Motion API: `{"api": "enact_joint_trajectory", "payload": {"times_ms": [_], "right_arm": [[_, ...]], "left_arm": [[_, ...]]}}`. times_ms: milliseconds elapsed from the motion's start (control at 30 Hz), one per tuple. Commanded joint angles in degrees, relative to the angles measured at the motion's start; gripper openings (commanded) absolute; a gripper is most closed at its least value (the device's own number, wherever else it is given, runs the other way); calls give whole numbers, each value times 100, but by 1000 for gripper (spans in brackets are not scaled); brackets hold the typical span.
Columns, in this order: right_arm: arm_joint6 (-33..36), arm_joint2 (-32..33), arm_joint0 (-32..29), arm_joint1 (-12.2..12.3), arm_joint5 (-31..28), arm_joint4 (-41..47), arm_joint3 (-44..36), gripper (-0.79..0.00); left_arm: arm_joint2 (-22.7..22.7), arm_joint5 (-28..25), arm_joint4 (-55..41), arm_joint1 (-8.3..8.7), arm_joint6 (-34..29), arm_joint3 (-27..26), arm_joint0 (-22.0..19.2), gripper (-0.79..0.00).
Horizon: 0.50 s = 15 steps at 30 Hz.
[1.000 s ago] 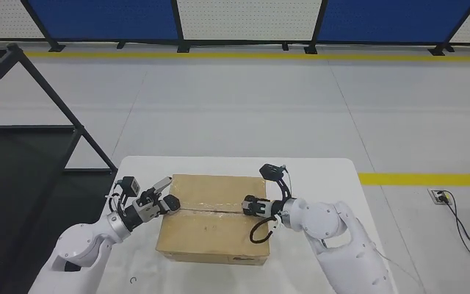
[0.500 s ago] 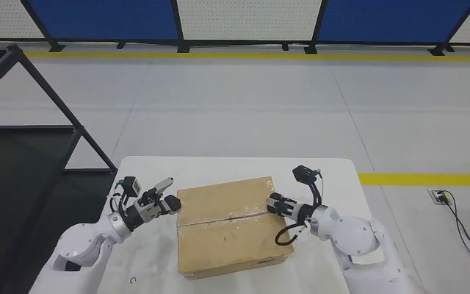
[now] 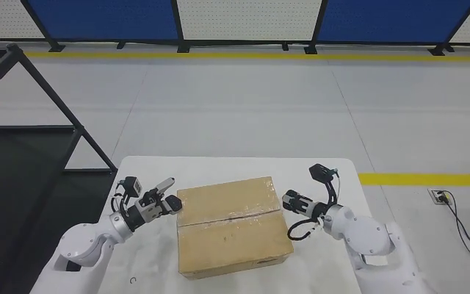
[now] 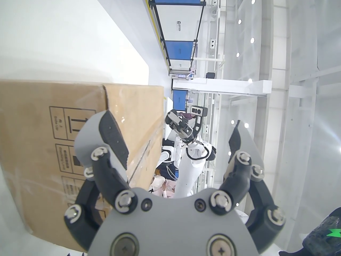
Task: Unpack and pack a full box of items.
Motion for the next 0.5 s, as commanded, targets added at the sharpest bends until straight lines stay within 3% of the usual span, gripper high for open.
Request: {"api": "enact_joint_trajectory", "payload": {"times_ms": [0,467], "right_arm": [[6,-22,14,11,58,-75,55,-785],[109,-292,163,53,-220,183,405,-785]], "left_arm": [[-2,3,-1,0,5,-10,-1,0],[19,40,22,-3,-29,10,-42,0]]}}
